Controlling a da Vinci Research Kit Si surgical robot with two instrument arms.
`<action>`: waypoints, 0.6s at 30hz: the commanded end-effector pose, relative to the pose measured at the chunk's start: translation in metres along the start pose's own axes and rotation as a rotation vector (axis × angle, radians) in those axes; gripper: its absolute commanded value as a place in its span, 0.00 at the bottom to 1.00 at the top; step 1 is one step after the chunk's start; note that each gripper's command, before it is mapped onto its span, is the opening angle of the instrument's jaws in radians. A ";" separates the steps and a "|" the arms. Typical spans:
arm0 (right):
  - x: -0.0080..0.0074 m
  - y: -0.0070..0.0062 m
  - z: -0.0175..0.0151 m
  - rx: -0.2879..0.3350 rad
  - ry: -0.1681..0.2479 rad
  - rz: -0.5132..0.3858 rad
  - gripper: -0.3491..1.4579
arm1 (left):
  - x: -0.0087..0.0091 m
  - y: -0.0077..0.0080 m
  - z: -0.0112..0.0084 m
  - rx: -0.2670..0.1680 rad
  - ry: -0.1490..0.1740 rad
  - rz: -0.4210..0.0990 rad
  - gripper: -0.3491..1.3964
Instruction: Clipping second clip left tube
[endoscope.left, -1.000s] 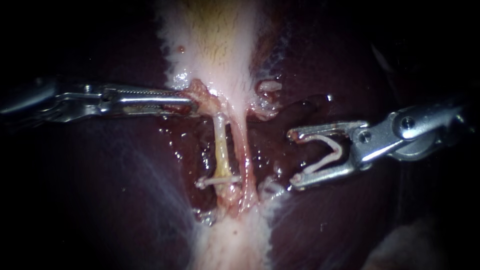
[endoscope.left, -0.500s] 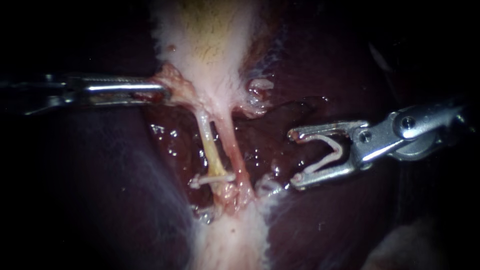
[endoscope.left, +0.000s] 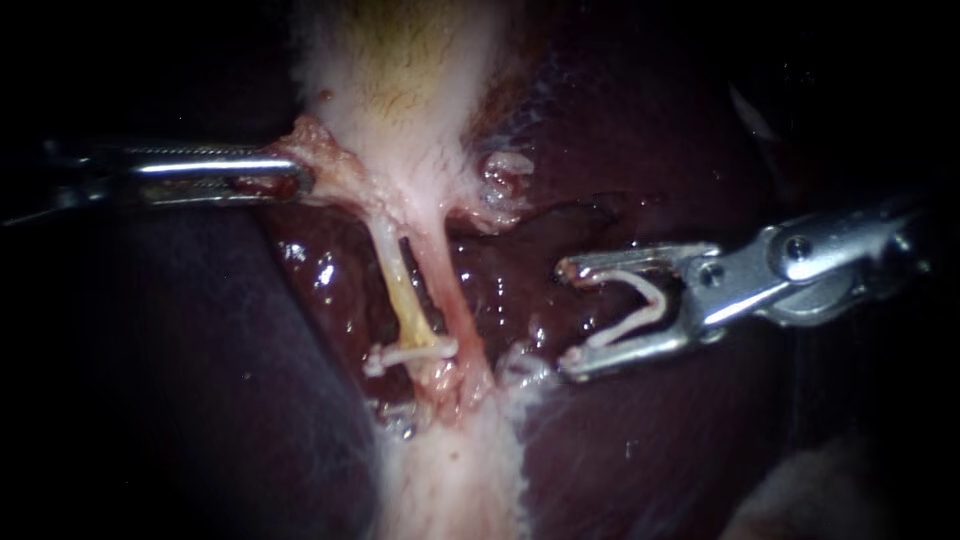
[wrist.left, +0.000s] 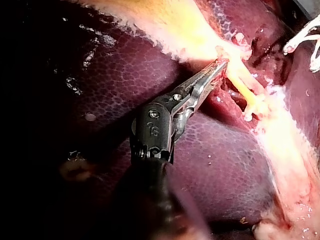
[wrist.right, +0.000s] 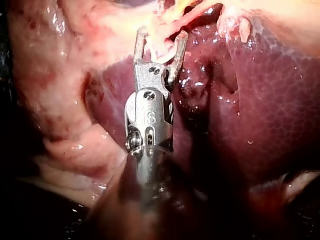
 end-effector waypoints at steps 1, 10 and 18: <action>0.0000 -0.0001 0.0005 -0.004 0.000 0.012 0.47 | 0.0000 0.0000 0.0001 0.000 0.000 0.001 0.00; 0.0001 -0.0002 0.0058 -0.017 0.005 0.103 0.47 | -0.0003 0.0001 0.0003 0.004 -0.002 0.002 0.00; 0.0002 0.0012 0.0084 -0.035 -0.047 0.125 0.47 | -0.0003 0.0002 0.0004 0.005 -0.005 0.003 0.00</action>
